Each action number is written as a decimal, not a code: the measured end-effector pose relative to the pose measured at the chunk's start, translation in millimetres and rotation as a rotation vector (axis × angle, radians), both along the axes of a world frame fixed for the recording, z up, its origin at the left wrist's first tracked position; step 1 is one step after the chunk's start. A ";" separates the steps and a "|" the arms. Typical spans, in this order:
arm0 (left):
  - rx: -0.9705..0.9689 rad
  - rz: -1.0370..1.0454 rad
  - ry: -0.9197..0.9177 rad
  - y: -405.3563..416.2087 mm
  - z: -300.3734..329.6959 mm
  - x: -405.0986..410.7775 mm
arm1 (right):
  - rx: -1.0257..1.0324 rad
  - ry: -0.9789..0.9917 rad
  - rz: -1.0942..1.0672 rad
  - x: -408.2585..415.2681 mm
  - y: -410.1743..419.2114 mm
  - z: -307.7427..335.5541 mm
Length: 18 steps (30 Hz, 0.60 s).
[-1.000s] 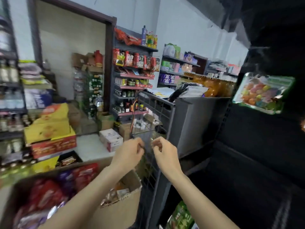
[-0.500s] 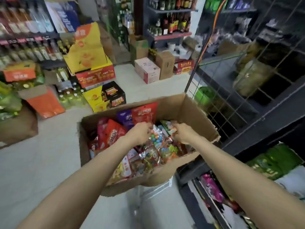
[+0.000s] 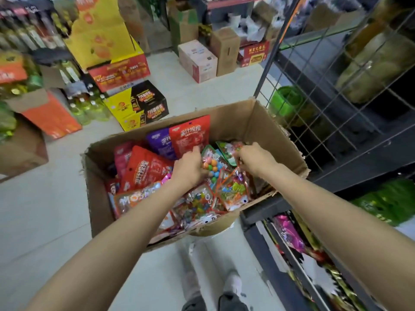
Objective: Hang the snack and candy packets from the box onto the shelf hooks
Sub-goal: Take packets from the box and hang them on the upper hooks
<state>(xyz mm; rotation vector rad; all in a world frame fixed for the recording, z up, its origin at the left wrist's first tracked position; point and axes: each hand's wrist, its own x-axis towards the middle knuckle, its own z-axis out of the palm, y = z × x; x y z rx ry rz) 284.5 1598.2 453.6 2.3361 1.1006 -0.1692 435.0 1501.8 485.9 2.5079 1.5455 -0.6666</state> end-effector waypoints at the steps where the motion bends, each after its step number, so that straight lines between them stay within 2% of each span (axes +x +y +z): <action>1: 0.001 -0.010 -0.030 -0.2 4.0 -2.3 | -0.021 -0.030 0.016 0.4 -7.5 -3.7; 3: 0.007 0.015 -0.091 1.2 12.7 -8.1 | 0.010 -0.005 0.039 10.9 -18.5 -2.0; 6: 0.099 0.099 -0.222 1.5 27.1 -14.8 | 0.181 0.213 0.029 17.2 -14.5 -0.4; 11: 0.279 0.178 -0.338 -14.9 50.6 -25.5 | 0.473 0.551 -0.027 19.7 -13.8 29.0; 14: 0.355 0.139 -0.392 -26.0 81.3 -27.7 | 0.633 0.627 -0.041 15.8 -15.5 61.0; 16: 0.339 0.081 -0.385 -31.2 106.4 -28.1 | 0.742 0.698 -0.043 10.7 -22.3 85.5; 18: 0.303 0.043 -0.388 -36.6 134.1 -28.8 | 0.830 0.682 -0.020 6.8 -31.9 111.5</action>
